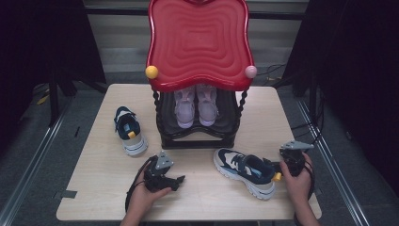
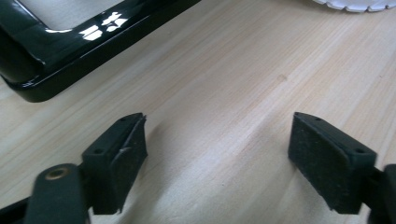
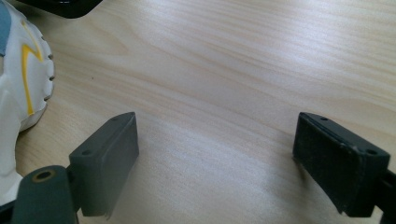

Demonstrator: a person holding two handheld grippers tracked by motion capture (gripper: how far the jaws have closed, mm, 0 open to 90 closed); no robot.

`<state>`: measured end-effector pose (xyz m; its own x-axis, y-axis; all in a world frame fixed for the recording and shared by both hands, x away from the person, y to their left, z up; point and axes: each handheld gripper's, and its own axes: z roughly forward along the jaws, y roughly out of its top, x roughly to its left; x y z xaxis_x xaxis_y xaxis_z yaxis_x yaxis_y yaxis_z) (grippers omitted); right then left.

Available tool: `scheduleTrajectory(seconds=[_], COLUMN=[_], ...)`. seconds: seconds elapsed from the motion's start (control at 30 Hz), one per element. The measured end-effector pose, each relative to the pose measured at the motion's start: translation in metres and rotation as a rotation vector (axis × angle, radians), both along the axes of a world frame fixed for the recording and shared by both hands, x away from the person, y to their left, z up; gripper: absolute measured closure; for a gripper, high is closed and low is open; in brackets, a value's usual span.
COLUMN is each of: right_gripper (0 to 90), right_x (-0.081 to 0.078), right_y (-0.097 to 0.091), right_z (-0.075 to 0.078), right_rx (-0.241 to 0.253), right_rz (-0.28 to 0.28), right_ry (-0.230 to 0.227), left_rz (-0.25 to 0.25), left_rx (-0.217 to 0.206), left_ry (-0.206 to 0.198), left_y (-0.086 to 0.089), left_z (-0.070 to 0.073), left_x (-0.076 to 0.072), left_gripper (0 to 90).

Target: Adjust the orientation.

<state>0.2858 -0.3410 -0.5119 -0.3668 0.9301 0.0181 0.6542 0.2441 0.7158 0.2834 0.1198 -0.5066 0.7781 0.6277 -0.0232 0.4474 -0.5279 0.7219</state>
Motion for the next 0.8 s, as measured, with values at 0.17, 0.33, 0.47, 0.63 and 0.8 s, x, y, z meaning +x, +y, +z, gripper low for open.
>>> scheduleTrajectory(seconds=[0.17, 0.33, 0.47, 0.63, 0.8], right_gripper=[13.7, 13.8, 13.7, 13.7, 13.7], right_x=[0.0, 0.0, 0.0, 0.0, 0.0], right_y=[0.0, 0.0, 0.0, 0.0, 0.0], right_z=[0.0, 0.0, 0.0, 0.0, 0.0], right_rx=[-0.001, -0.001, -0.001, 0.0, -0.001], right_rz=[0.001, 0.0, 0.001, 0.001, 0.002], right_ry=[-0.002, -0.001, -0.002, -0.002, -0.002], left_rz=[0.005, 0.016, 0.014, 0.022, 0.045], left_rx=[-0.005, -0.015, 0.005, 0.013, -0.011], left_ry=[0.019, 0.011, 0.018, 0.028, 0.032], left_y=[0.005, 0.014, 0.021, 0.031, 0.043], left_z=[0.007, 0.018, 0.025, 0.035, 0.045], left_x=[0.0, 0.003, 0.007, 0.013, 0.02], left_gripper=[20.0, 20.0, 20.1, 20.2, 20.3])
